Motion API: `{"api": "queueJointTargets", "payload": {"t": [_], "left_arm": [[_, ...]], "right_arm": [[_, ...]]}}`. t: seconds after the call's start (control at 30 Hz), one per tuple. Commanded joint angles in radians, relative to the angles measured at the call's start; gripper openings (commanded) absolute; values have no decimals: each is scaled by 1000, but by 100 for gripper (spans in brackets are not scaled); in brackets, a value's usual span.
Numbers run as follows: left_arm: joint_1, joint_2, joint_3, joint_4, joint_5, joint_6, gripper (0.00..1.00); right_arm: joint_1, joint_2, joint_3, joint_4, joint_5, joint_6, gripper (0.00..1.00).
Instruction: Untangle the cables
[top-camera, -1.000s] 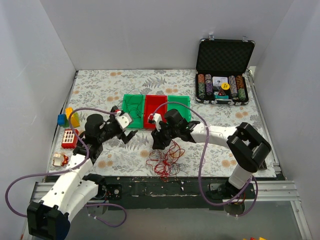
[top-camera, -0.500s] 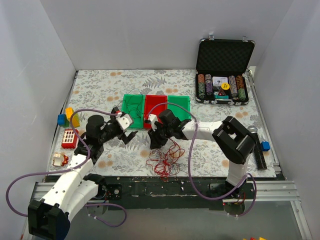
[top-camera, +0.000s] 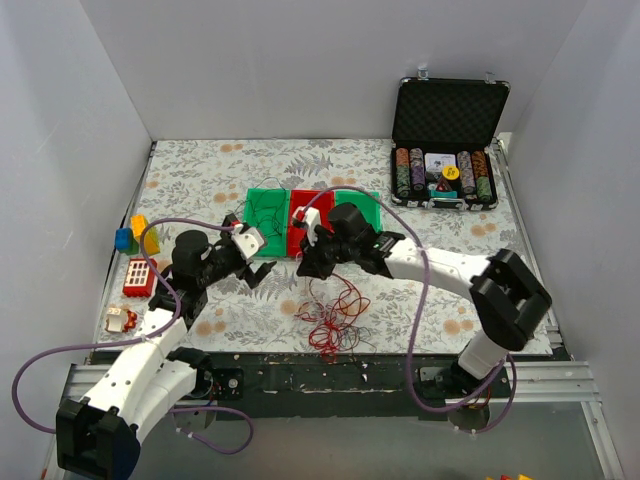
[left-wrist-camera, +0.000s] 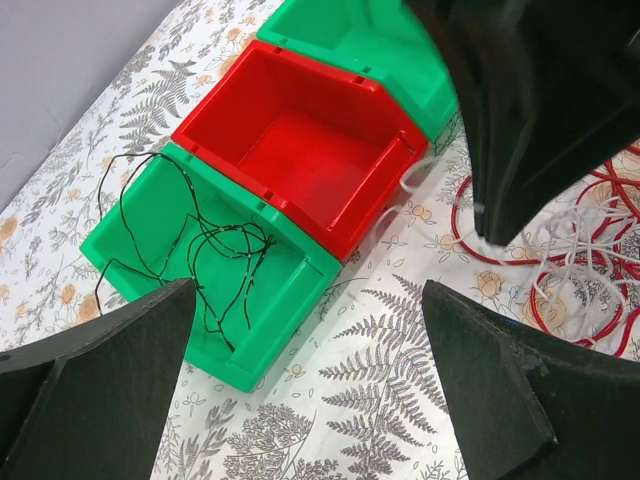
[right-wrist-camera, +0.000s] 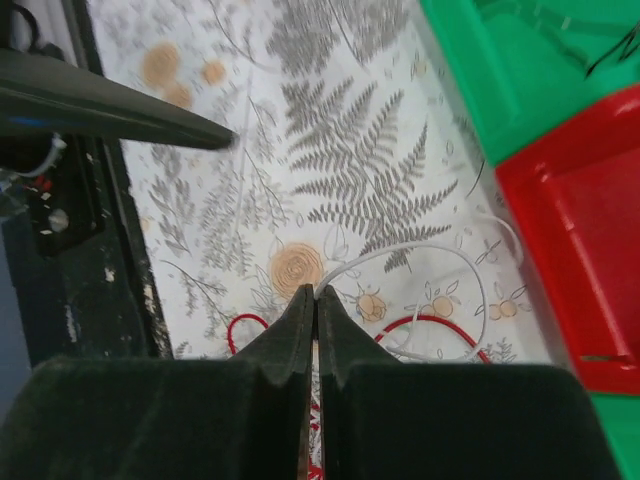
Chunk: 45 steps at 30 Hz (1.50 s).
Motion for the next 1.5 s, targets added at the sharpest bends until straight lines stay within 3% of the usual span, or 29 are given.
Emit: {"api": "queueJointTargets", "payload": {"t": [0.0,0.37,0.7,0.93,1.47], "left_arm": [[4,-5,-1,21,19,-11,98],[1,30,91,-13,161,-80,98],[-25,136,228,-33,376,-306,98],[-57,154,248,17,513,-366,98],[-193,226,325,185,524,-498,98]], "right_arm": [[10,-166,-21,44,22,7,1],[25,-390,-17,37,129,12,1],[45,-471,180,14,198,-44,1],[53,-473,321,-5,195,-90,1],[79,-471,290,61,164,-61,1]]}}
